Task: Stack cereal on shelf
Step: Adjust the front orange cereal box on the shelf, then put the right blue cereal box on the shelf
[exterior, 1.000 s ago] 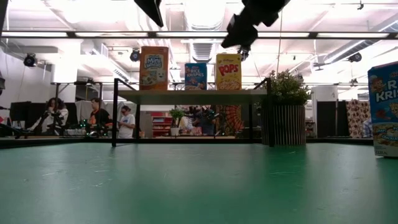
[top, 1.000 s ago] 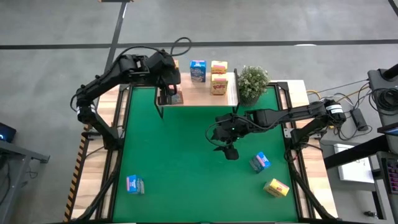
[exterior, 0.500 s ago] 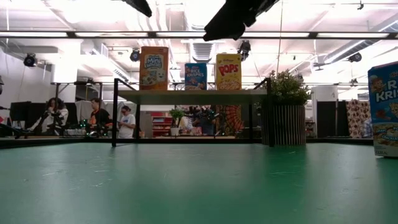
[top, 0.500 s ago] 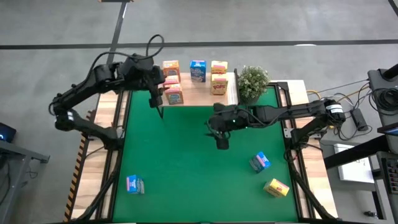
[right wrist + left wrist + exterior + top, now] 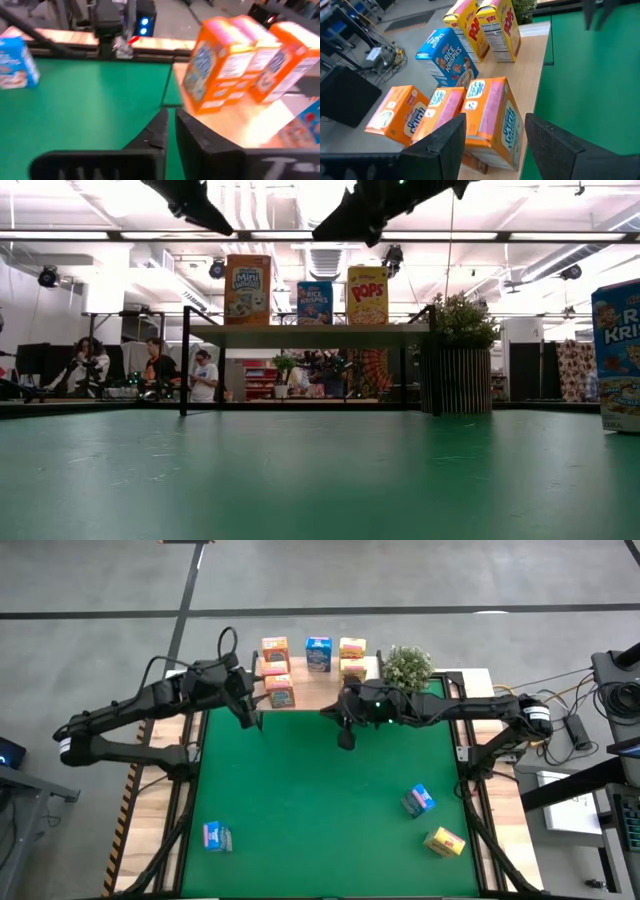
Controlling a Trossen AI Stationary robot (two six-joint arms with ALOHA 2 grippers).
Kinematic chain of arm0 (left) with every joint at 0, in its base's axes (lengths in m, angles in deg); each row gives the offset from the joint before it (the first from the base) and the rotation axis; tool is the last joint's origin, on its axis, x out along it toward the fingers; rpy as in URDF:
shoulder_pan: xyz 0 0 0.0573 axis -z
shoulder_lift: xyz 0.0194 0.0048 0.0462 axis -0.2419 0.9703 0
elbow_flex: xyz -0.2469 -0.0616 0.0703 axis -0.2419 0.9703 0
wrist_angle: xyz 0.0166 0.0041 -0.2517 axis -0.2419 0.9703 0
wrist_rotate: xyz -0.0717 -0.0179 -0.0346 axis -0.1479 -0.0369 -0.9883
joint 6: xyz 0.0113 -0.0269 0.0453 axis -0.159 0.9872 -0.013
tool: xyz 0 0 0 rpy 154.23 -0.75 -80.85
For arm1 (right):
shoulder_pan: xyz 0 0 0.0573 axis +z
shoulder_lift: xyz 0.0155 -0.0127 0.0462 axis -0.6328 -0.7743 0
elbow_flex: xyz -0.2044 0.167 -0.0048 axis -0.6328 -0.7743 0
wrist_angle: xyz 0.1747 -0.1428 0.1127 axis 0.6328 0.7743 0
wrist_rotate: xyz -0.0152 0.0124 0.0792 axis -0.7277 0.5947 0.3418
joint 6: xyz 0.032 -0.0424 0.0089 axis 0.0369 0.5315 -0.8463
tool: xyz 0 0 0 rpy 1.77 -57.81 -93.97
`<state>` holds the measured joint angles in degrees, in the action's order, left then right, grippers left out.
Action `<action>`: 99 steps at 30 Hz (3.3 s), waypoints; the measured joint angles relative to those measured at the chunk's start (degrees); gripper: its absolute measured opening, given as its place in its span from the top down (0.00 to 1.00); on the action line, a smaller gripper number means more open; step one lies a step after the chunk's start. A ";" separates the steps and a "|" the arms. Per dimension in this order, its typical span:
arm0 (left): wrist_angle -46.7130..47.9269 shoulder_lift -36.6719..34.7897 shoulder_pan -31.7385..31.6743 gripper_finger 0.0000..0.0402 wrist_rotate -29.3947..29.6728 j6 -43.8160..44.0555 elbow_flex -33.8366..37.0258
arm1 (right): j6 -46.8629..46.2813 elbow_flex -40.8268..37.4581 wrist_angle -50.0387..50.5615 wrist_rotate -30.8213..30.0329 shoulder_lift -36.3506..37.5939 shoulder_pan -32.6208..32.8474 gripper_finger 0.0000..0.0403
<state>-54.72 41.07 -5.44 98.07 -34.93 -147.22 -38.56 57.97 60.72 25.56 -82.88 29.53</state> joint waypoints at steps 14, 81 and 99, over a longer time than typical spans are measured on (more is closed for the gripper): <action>-3.84 -8.02 -0.07 0.53 14.43 0.19 7.00 | 3.88 7.89 -2.85 -1.44 -9.20 -6.12 0.98; -1.86 -7.84 -0.07 0.53 16.46 3.38 9.61 | 9.33 25.66 3.29 -2.85 -24.54 -7.02 0.98; -4.65 -7.84 -1.08 0.66 16.39 -0.97 11.22 | 13.86 27.80 5.27 -7.97 -22.28 -8.48 0.98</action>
<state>-59.36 33.23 -6.52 114.46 -35.90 -136.00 -24.70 85.77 65.99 17.59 -105.16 21.05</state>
